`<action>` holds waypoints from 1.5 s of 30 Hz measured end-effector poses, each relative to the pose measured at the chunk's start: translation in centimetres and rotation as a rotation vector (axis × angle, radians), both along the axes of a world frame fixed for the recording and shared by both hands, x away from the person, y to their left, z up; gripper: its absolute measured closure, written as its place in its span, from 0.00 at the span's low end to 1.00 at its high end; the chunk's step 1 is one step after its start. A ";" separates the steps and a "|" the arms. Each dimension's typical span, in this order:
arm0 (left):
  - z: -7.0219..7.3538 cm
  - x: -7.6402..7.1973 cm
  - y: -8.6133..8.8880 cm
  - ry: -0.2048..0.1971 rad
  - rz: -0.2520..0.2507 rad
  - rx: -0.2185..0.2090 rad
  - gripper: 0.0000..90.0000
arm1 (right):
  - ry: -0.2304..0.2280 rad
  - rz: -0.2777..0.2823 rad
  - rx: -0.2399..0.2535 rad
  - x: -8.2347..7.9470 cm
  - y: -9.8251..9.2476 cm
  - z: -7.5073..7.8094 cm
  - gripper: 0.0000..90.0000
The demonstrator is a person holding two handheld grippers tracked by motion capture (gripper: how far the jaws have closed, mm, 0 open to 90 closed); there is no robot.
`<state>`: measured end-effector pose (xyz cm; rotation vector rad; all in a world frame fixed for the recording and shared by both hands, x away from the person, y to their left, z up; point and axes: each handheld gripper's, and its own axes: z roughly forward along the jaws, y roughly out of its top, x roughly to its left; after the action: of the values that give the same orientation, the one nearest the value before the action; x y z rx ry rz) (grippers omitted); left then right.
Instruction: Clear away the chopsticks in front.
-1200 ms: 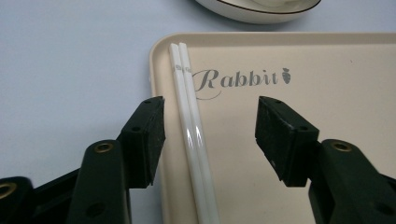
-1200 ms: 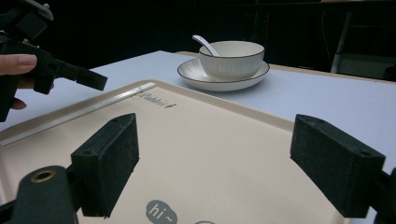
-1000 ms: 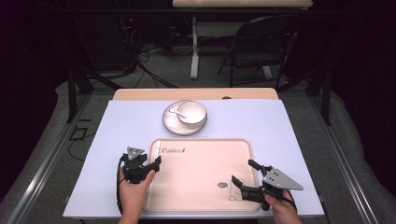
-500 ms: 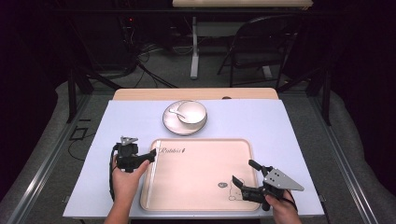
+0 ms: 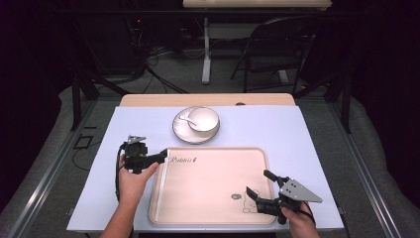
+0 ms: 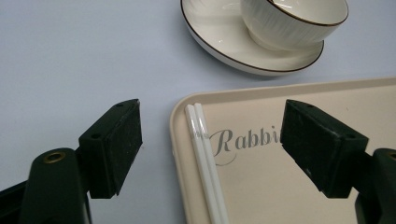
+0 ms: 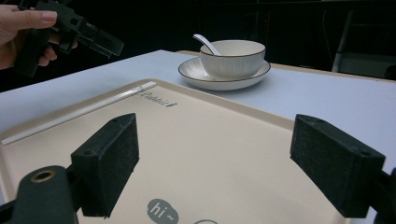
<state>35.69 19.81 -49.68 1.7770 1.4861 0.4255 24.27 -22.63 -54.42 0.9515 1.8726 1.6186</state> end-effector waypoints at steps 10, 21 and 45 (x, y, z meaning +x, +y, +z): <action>2.3 1.3 -1.3 -0.052 -0.063 0.031 0.24 | -0.001 0.000 -0.002 0.1 0.0 0.0 0.16; 5.0 3.8 -2.2 -0.053 -0.058 0.028 0.28 | -0.001 -0.001 -0.003 0.1 0.0 0.0 0.16; 6.2 10.3 -3.9 -0.008 0.077 0.007 0.32 | -0.002 0.006 -0.005 0.1 0.0 0.0 0.16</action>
<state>45.96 15.94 -43.49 1.7255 1.5533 0.4767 24.36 -22.67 -54.46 0.9426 1.8794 1.6176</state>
